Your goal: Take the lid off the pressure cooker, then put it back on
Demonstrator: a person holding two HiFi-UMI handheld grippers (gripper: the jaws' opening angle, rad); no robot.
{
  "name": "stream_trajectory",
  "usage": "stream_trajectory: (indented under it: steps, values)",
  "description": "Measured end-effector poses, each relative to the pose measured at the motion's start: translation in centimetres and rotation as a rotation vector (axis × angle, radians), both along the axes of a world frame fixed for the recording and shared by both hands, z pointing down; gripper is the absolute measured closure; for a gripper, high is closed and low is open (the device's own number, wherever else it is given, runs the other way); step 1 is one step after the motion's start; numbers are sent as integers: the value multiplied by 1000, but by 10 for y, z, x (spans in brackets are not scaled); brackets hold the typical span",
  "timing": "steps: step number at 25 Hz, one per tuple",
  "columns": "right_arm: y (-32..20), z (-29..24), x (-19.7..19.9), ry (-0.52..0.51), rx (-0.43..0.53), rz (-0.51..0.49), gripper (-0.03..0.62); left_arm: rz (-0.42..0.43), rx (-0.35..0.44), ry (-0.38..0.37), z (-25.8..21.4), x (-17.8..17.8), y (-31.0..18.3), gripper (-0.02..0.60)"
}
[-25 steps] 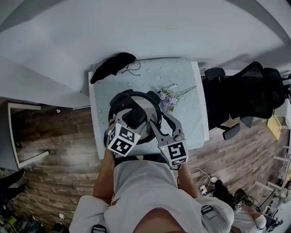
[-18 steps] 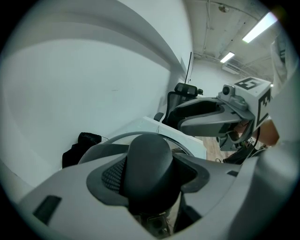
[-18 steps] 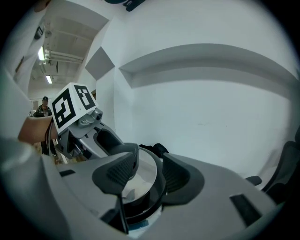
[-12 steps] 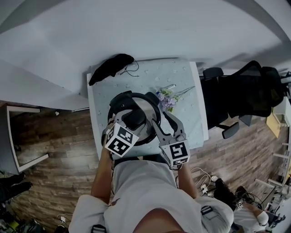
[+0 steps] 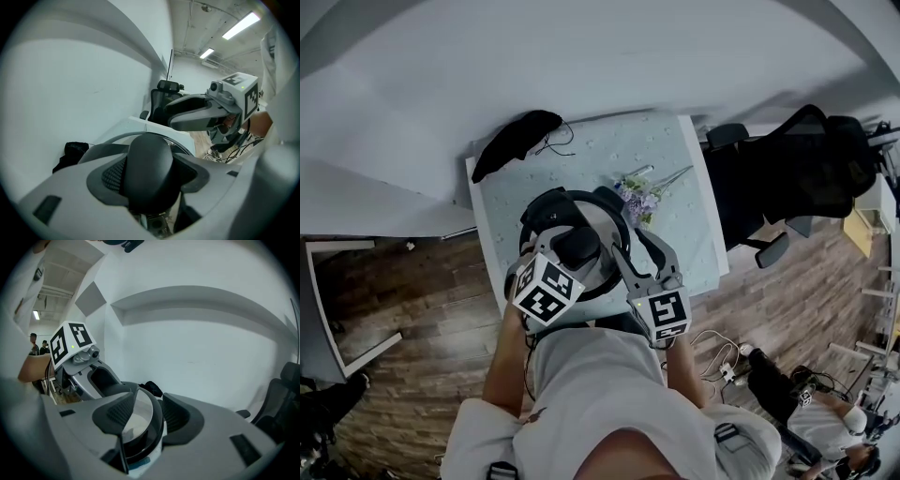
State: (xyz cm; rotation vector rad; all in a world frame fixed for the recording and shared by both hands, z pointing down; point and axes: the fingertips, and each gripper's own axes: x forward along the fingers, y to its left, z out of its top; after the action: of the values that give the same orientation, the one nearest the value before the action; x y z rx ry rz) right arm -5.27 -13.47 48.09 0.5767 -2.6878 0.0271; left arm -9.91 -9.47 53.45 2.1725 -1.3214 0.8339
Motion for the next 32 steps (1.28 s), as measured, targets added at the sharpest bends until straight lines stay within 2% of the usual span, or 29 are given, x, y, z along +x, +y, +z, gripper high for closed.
stream_trajectory:
  steps: [15,32]
  values:
    - [6,3,7,20,2,80,399,174,-10,-16,0,4,2,308]
    - [11,-2,14,19,19,114,399,208,-3,-13,-6,5,4,308]
